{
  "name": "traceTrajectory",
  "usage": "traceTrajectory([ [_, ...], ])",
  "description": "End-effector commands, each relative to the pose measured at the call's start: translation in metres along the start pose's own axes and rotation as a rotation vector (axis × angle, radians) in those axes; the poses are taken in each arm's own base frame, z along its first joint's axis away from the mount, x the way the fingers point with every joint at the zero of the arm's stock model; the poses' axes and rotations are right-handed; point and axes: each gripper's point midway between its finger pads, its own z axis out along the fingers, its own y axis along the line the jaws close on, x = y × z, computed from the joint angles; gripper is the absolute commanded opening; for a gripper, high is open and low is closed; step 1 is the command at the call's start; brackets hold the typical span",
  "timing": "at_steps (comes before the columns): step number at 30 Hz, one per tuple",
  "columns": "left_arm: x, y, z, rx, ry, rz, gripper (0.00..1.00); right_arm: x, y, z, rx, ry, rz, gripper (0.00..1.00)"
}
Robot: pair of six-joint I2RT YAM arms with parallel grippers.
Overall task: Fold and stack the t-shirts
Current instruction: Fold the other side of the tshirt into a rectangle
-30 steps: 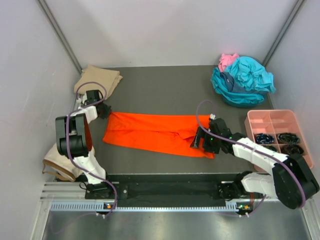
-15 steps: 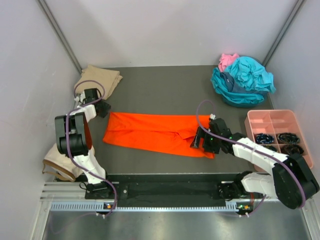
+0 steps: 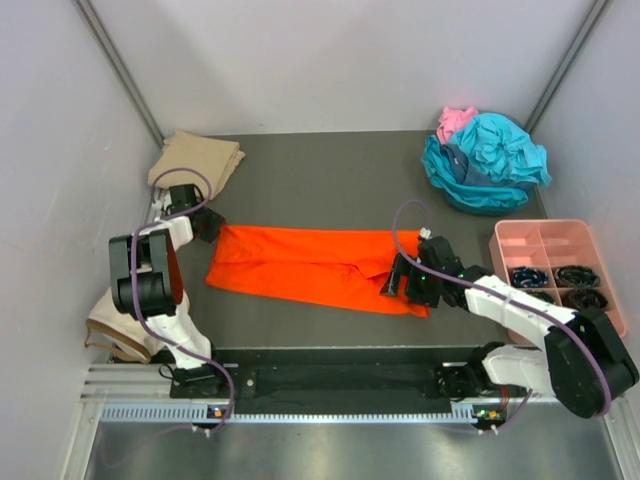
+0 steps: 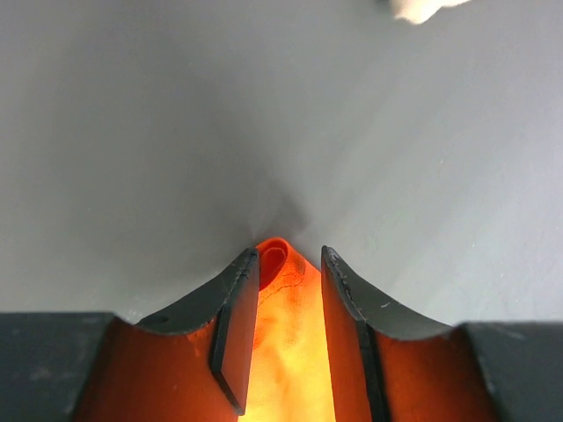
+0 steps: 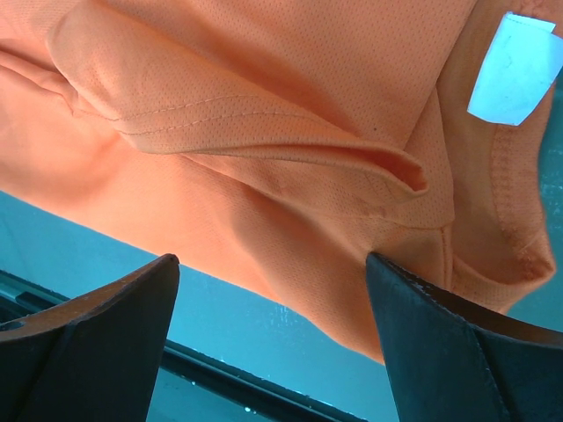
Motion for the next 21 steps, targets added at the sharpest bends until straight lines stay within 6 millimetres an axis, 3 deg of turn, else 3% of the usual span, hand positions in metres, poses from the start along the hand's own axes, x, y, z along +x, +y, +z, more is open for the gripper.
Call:
traceTrajectory([
  [1, -0.004, -0.003, -0.014, 0.028, -0.026, 0.008, 0.40, 0.031, -0.037, 0.007, 0.122, 0.078, -0.008, 0.88],
  [13, 0.000, 0.007, -0.017, 0.003, -0.026, 0.019, 0.40, 0.032, -0.037, 0.008, 0.118, 0.081, -0.008, 0.88],
  [21, -0.027, -0.002, -0.029, -0.017, -0.102, 0.053, 0.40, 0.032, -0.037, 0.008, 0.117, 0.082, -0.006, 0.88],
])
